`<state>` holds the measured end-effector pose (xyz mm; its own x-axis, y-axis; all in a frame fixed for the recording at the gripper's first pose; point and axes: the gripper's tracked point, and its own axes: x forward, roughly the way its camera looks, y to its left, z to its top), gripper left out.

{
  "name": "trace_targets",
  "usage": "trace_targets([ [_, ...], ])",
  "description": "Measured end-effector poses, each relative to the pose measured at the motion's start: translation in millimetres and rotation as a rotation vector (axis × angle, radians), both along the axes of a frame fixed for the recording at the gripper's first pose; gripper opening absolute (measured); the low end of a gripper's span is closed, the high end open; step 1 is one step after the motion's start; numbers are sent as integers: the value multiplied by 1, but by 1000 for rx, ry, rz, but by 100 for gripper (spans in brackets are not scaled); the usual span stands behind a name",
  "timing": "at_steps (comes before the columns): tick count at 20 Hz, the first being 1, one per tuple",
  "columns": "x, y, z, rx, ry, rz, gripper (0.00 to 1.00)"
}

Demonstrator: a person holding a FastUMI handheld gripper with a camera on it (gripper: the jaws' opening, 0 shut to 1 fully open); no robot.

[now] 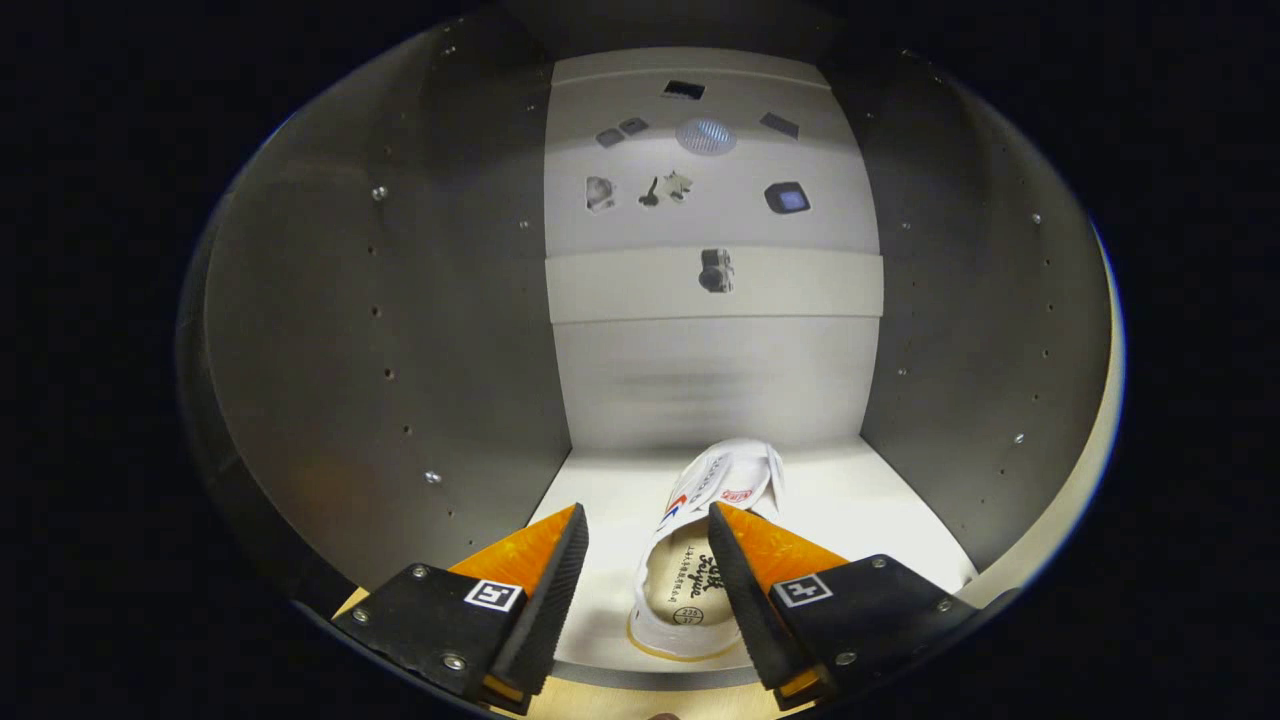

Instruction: Open the shoe cabinet door, grab the shoes and put them into the shoe cabinet, then close the shoe cabinet door.

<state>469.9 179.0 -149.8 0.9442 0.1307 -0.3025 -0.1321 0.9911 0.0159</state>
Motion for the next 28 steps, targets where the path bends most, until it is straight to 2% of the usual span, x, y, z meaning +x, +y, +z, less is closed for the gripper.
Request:
trace_targets([
  [4, -35, -7, 41, 20, -86, -15, 78],
  [10, -146, -25, 107, 22, -230, -53, 80],
  [17, -268, -27, 142, 41, -260, -78, 85],
  [28, -391, -49, 170, 65, -304, -158, 89],
])
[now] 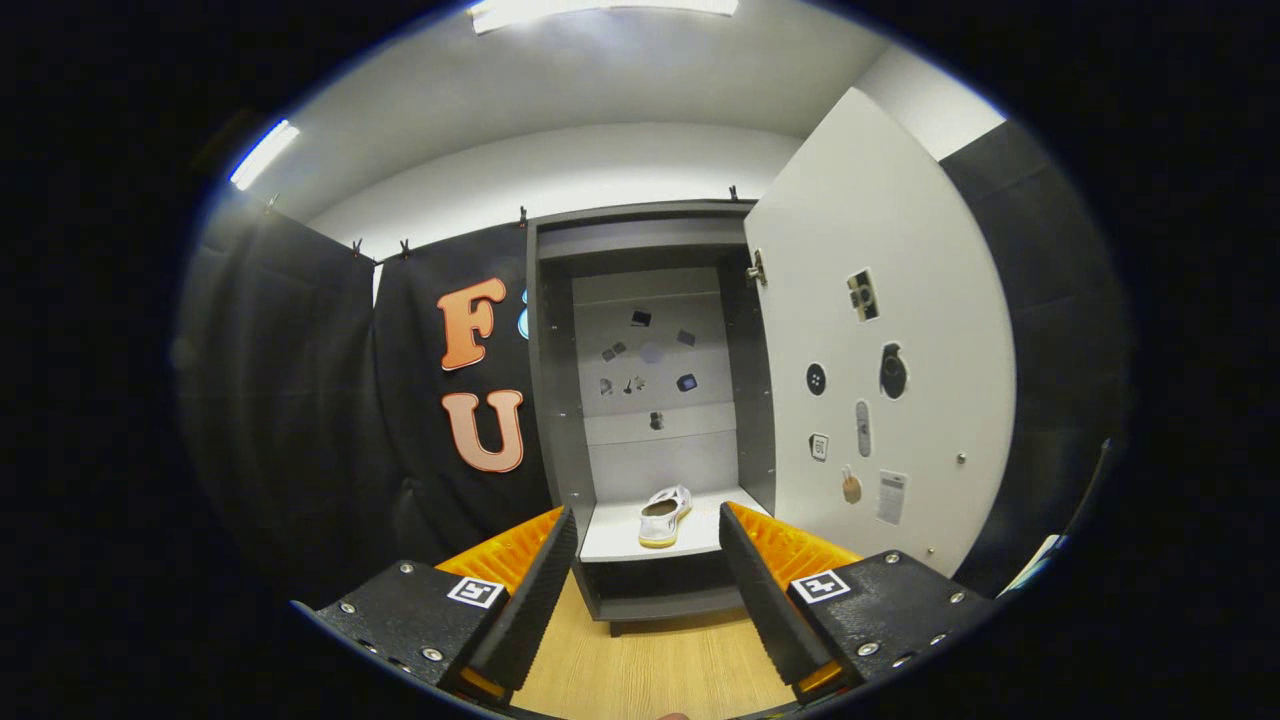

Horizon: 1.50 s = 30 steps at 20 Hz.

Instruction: Open the shoe cabinet door, grab the shoes and put them into the shoe cabinet, then close the shoe cabinet door.

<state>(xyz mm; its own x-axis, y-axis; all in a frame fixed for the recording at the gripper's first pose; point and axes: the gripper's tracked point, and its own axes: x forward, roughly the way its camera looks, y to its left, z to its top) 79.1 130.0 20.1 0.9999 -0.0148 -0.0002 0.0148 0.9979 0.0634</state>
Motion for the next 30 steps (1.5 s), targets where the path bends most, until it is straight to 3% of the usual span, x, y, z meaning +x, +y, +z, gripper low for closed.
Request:
trace_targets([
  [6, -39, -19, 3, 25, -11, -26, 89],
  [14, -57, -45, 1, 6, -5, -36, 89],
  [25, -62, -209, -18, 17, 15, -175, 93],
  [30, -39, -272, -29, 39, 7, -160, 94],
])
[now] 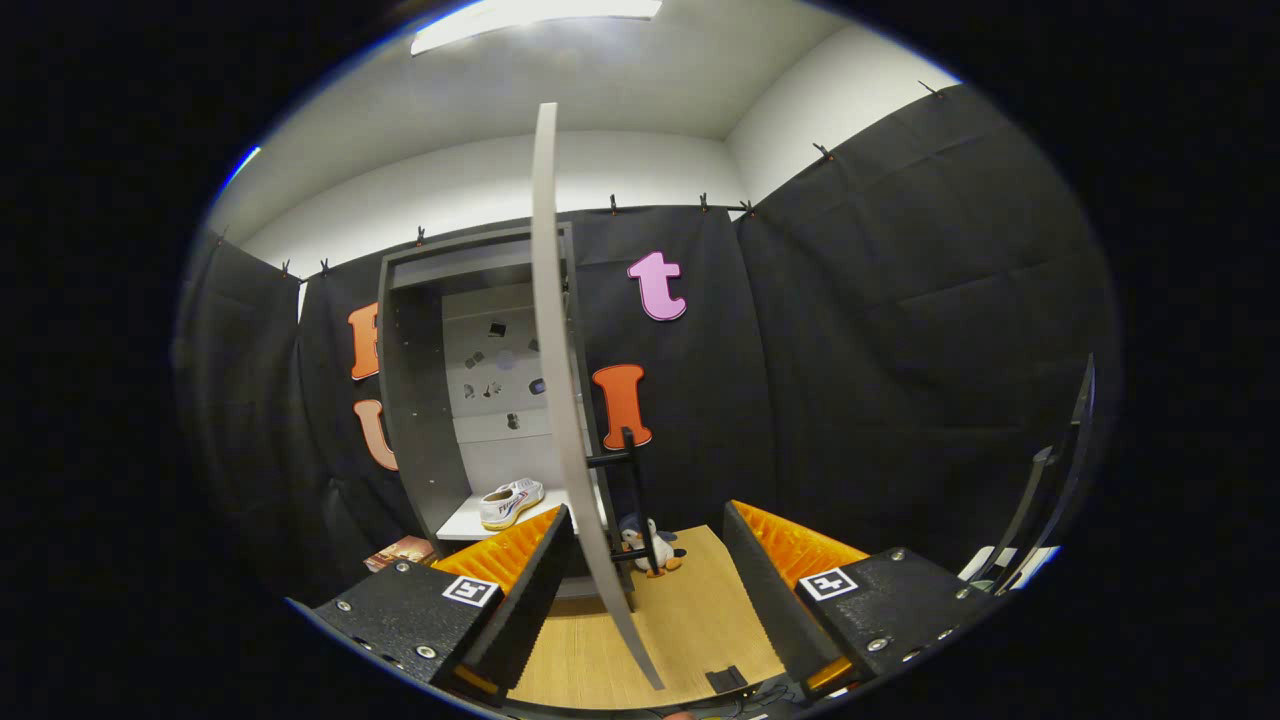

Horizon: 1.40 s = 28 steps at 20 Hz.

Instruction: Open the shoe cabinet door, grab the shoes and put them into the shoe cabinet, then close the shoe cabinet door.

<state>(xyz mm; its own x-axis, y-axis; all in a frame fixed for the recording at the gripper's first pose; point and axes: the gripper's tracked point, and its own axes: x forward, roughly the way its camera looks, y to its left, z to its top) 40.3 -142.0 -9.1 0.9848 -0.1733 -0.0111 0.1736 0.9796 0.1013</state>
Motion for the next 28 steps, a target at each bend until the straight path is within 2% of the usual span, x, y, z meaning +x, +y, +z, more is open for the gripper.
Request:
trace_targets([
  [4, 36, -20, -7, 13, 16, 65, 95],
  [7, 57, -12, -8, -23, 30, 111, 95],
  [14, 65, -5, -10, 3, 31, 120, 93],
  [19, 65, 45, -8, -38, 20, 203, 92],
  [28, 89, 137, -11, -31, 10, 391, 91],
])
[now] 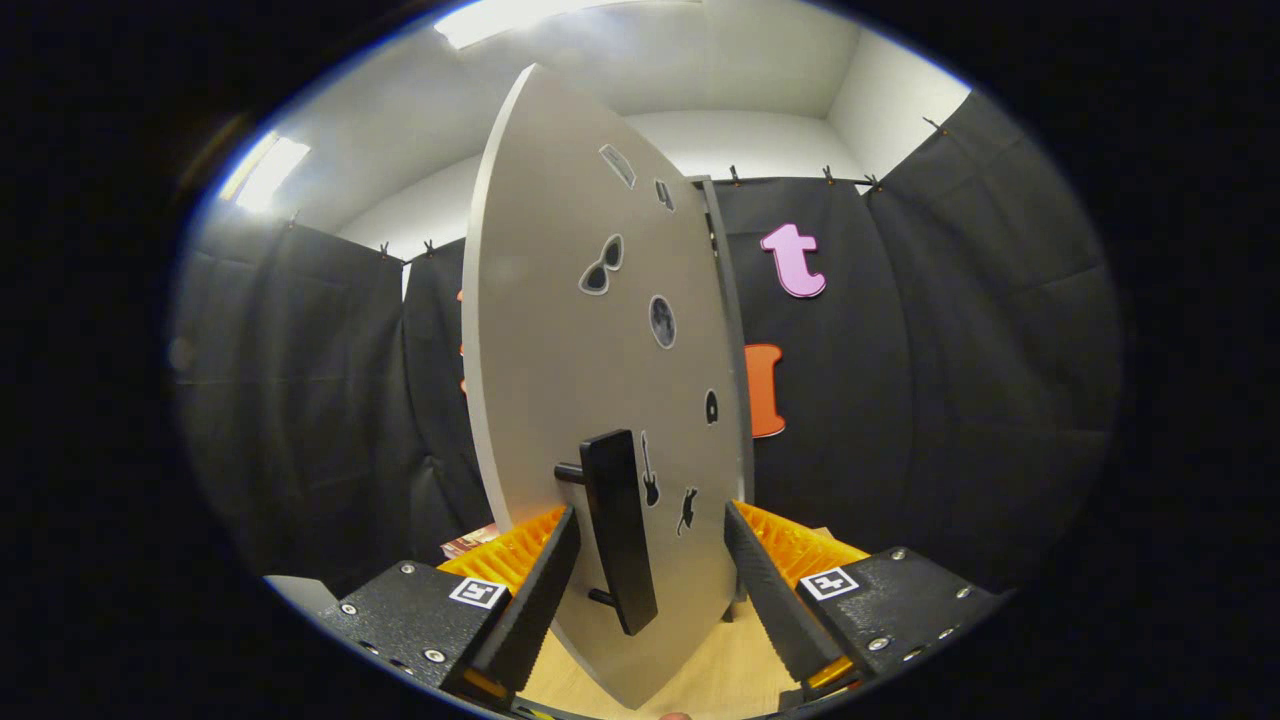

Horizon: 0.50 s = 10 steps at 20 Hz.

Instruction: Open the shoe cabinet door, grab the shoes and put them into the shoe cabinet, then close the shoe cabinet door.

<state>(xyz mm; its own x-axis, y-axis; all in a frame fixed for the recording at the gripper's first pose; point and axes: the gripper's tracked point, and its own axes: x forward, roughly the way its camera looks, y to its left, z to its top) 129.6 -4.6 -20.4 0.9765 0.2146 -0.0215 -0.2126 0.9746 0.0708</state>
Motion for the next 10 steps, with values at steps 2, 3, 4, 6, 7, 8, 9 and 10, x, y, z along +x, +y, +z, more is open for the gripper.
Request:
trace_targets([
  [2, 6, 17, -2, 10, -1, 39, 91],
  [3, 9, 24, -3, 12, 4, 57, 91],
  [4, 12, 31, -6, 14, 6, 73, 92],
  [6, 24, 45, -5, 19, 4, 101, 92],
  [7, 29, 50, -6, 22, 7, 109, 93],
  [8, 33, 55, -8, 23, 13, 116, 94],
  [9, 37, 62, -10, 25, 13, 130, 94],
  [10, 42, 67, -10, 22, 15, 139, 95],
])
